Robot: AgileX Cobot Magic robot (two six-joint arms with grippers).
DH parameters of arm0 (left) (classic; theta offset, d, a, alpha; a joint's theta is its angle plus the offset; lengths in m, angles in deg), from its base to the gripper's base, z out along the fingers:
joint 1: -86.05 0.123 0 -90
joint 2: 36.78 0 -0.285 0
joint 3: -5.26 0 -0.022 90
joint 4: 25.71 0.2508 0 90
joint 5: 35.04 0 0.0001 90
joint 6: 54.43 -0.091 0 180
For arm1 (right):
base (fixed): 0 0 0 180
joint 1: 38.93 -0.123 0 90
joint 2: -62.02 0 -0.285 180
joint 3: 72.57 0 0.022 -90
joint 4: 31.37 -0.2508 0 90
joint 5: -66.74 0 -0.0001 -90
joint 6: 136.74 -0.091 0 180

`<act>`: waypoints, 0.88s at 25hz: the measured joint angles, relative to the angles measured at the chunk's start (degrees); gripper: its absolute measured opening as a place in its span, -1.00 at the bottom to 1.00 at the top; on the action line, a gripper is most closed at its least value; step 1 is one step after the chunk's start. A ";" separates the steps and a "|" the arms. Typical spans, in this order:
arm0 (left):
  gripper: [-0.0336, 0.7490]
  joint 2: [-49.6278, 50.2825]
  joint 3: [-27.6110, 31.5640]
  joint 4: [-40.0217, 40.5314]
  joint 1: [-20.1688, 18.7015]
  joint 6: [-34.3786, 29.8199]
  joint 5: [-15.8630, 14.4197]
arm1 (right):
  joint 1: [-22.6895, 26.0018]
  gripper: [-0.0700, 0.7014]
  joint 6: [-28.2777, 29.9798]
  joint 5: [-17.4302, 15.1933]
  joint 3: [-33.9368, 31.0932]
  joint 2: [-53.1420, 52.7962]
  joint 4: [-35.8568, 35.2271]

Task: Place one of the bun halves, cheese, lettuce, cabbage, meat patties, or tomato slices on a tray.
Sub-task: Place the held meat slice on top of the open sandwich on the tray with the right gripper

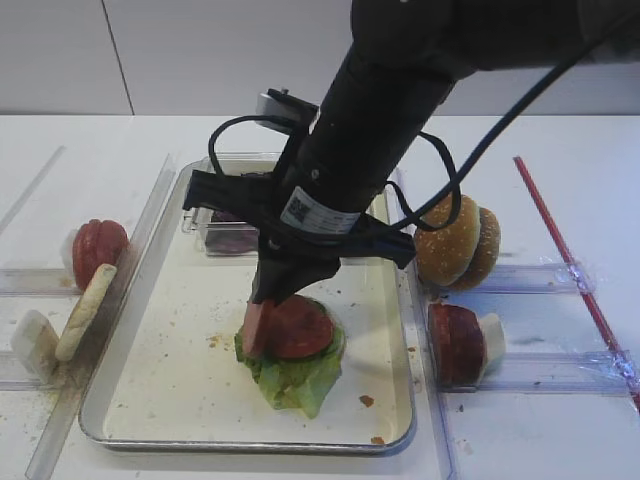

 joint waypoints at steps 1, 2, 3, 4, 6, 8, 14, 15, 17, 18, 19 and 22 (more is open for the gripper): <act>-0.02 0.00 0.00 0.00 0.00 0.00 0.00 | 0.00 -0.58 0.00 -0.12 0.00 0.23 0.10; -0.02 0.00 0.00 0.00 0.00 0.00 0.00 | 0.00 -0.58 0.00 -0.22 0.00 0.50 0.10; -0.02 0.00 0.00 0.00 0.00 0.00 0.00 | 0.12 -0.58 0.00 -0.22 0.00 0.63 0.10; -0.02 0.00 0.00 0.00 0.00 0.00 0.00 | 0.38 -0.58 0.00 -0.35 0.00 0.78 0.10; -0.02 0.00 0.00 0.00 0.00 0.00 0.00 | 1.03 -0.58 0.00 -0.35 0.00 0.88 0.12; -0.02 0.00 0.00 0.00 0.00 0.00 0.00 | 1.72 -0.58 0.00 -0.45 0.00 0.88 0.23; -0.02 0.00 0.00 0.00 0.00 0.00 0.00 | 2.43 -0.58 -0.48 -1.02 0.10 1.52 1.20; -0.02 0.00 0.00 0.00 0.00 0.00 0.00 | 2.43 -0.58 -0.48 -1.04 0.10 1.69 1.40; -0.02 0.00 0.00 0.00 0.00 0.00 0.00 | 2.43 -0.58 -0.48 -1.42 0.10 2.30 1.82; -0.02 0.00 0.00 0.00 0.00 0.00 0.00 | 2.43 -0.58 -0.48 -1.40 0.10 2.42 2.14; -0.02 0.00 0.00 0.00 0.00 0.00 0.00 | 2.43 -0.58 -0.61 -1.40 0.10 2.58 2.49; -0.02 0.00 0.00 0.00 0.00 0.00 0.00 | 2.43 -0.58 -2.17 -1.71 0.10 2.81 4.90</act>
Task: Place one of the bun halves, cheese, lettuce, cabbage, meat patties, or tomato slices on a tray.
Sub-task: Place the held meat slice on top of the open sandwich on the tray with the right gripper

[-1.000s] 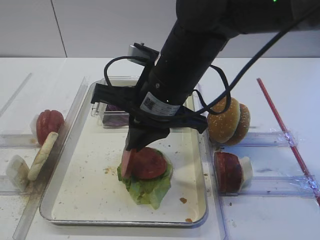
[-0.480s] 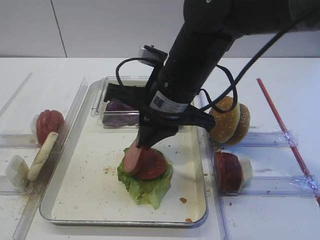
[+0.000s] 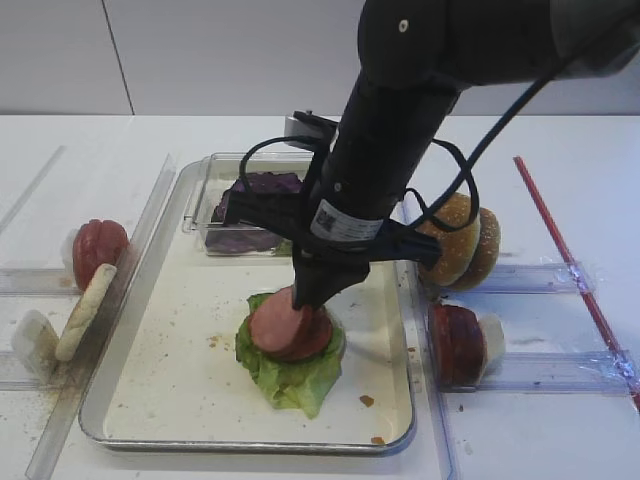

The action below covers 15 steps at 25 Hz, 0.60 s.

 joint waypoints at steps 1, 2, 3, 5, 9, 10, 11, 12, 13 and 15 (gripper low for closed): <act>-0.02 0.00 0.00 0.00 0.00 0.00 0.00 | 0.00 -0.58 -0.39 -0.23 0.03 0.00 0.66; -0.02 0.00 0.00 0.00 0.00 0.00 0.00 | 0.00 -0.58 -0.62 -0.36 0.12 0.00 1.20; -0.02 0.00 0.00 0.00 0.00 0.00 0.00 | 0.00 -0.58 -0.74 -0.36 0.12 0.00 1.31; -0.02 0.00 0.00 0.00 0.00 0.00 0.00 | 0.00 -0.58 -0.87 -0.47 0.12 0.00 1.57; -0.02 0.00 0.00 0.00 0.00 0.00 0.00 | 0.00 -0.54 -0.95 -0.65 0.12 0.64 1.67; -0.02 0.00 0.00 0.00 0.00 0.00 0.00 | 0.00 -0.53 -0.95 -0.78 0.12 0.93 1.80; -0.02 0.00 0.00 0.00 0.00 0.00 0.00 | 0.00 -0.51 -0.95 -1.04 0.12 0.91 1.93; -0.02 0.00 0.00 0.00 0.00 0.00 0.00 | 0.00 -0.50 -0.95 -1.14 0.12 0.91 2.00; -0.02 0.00 0.00 0.00 0.00 0.00 0.00 | 0.00 -0.48 -0.95 -1.25 0.12 0.91 2.17; -0.02 0.00 0.00 0.00 0.00 0.00 0.00 | 0.00 -0.44 -1.00 -1.49 0.12 0.91 2.78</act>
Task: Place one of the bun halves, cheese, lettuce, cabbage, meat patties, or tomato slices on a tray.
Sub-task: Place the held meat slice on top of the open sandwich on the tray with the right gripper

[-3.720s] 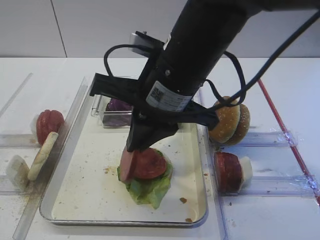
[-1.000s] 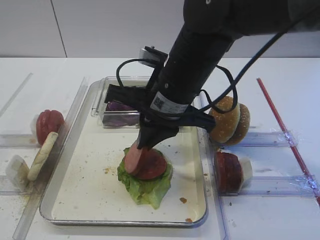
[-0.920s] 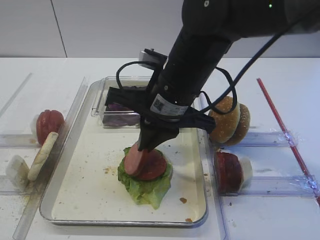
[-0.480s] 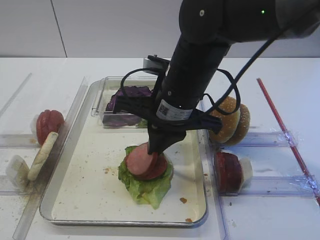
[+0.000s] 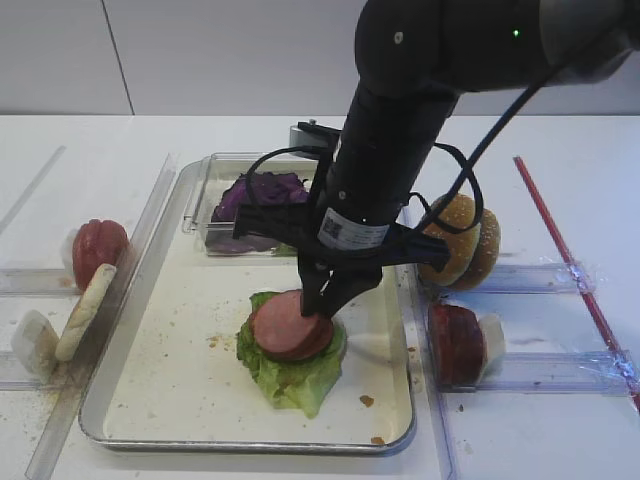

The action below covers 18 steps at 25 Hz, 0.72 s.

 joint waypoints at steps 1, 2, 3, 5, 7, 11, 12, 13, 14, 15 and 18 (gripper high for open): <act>-0.02 0.00 0.00 0.00 0.00 0.00 0.00 | 0.00 -0.40 0.00 -0.13 0.00 0.00 0.23; -0.02 0.00 0.00 0.00 0.00 0.00 0.00 | 0.00 -0.35 0.00 -0.13 0.00 0.00 0.31; -0.02 0.00 0.00 0.00 0.00 0.00 0.00 | 0.00 -0.29 0.00 -0.26 0.00 0.00 0.49; -0.02 0.00 0.00 0.00 0.00 0.00 0.00 | 0.00 -0.13 -0.09 -0.62 0.00 0.00 0.70; -0.02 0.00 0.00 0.00 0.00 0.00 0.00 | 0.00 0.00 -0.09 -0.95 0.00 0.00 1.08; -0.02 0.00 0.00 0.00 0.00 0.00 0.00 | 0.00 0.26 -0.09 -1.89 0.00 0.00 1.65; -0.02 0.00 0.00 0.00 0.00 0.00 0.00 | 0.00 0.30 -0.09 -2.23 0.00 0.00 1.74; -0.02 0.00 0.00 0.00 0.00 0.00 0.00 | 0.00 0.33 -0.09 -2.64 0.00 0.00 1.74; -0.02 0.00 0.00 0.00 0.00 0.00 0.00 | 0.00 0.35 -0.09 -2.93 0.00 0.00 1.87; -0.02 0.00 0.00 0.00 0.00 0.00 0.00 | 0.00 0.37 -0.09 -3.55 0.00 0.00 1.99; -0.02 0.00 0.00 0.00 0.00 0.00 0.00 | 0.00 0.40 -0.63 -4.90 0.02 0.00 2.33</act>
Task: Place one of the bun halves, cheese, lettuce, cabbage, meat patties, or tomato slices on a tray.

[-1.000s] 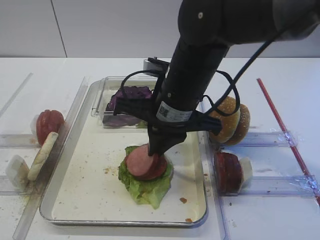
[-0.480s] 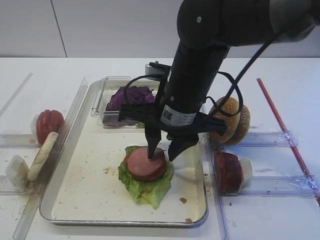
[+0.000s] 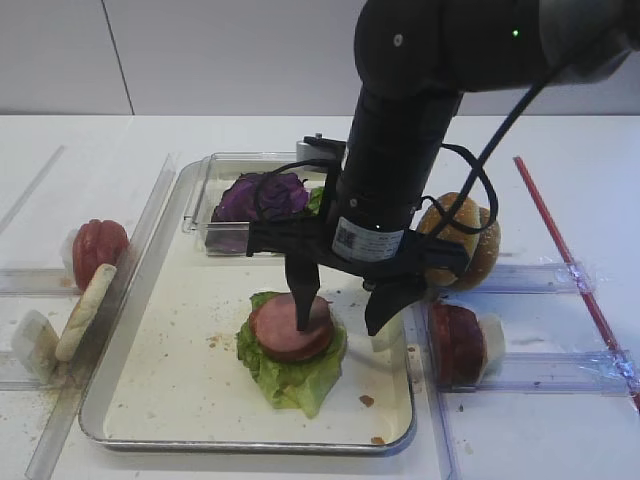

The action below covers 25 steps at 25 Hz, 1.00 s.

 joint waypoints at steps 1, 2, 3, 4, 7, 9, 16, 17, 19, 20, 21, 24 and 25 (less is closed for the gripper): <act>-0.02 0.00 0.00 0.00 0.00 0.00 0.00 | 0.00 0.41 -0.04 -0.58 0.21 0.00 0.07; -0.02 0.00 0.00 0.00 0.00 0.00 0.00 | 0.00 0.42 -0.17 -1.33 0.69 0.00 0.47; -0.02 0.00 0.00 0.00 0.00 0.00 0.00 | 0.00 0.43 -0.21 -1.95 1.43 0.00 0.75; -0.02 0.00 0.00 0.00 0.00 0.00 0.00 | 0.00 0.43 -0.32 -2.71 2.30 0.00 1.04; -0.02 0.00 0.00 0.00 0.00 0.00 0.00 | 0.00 0.44 -0.32 -5.14 6.14 0.00 2.08; -0.02 0.00 0.00 0.00 0.00 0.00 0.00 | 0.00 0.44 -0.32 -6.92 8.86 0.00 3.04; -0.02 0.00 0.00 0.00 0.00 0.00 0.00 | 0.00 0.44 -0.79 -8.10 15.03 0.00 5.53; -0.02 0.00 0.00 0.00 0.00 0.00 0.00 | 0.00 0.44 -0.79 -8.03 15.45 0.00 5.53; -0.02 0.00 0.00 0.00 0.00 0.00 0.00 | 0.00 0.44 -0.79 -8.25 15.68 0.00 5.53; -0.02 0.00 0.00 0.00 0.00 0.00 0.00 | 0.00 0.44 -0.79 -8.28 15.68 0.00 5.41; -0.02 0.00 0.00 0.00 0.00 0.00 0.00 | 0.00 0.44 -0.51 -8.28 15.68 0.00 5.28; -0.02 0.00 0.00 0.00 0.00 0.00 0.00 | 0.00 0.44 0.46 -8.32 15.68 0.00 4.93; -0.02 0.00 0.00 0.00 0.00 0.00 0.00 | 0.00 0.44 0.58 -8.32 15.68 0.00 4.93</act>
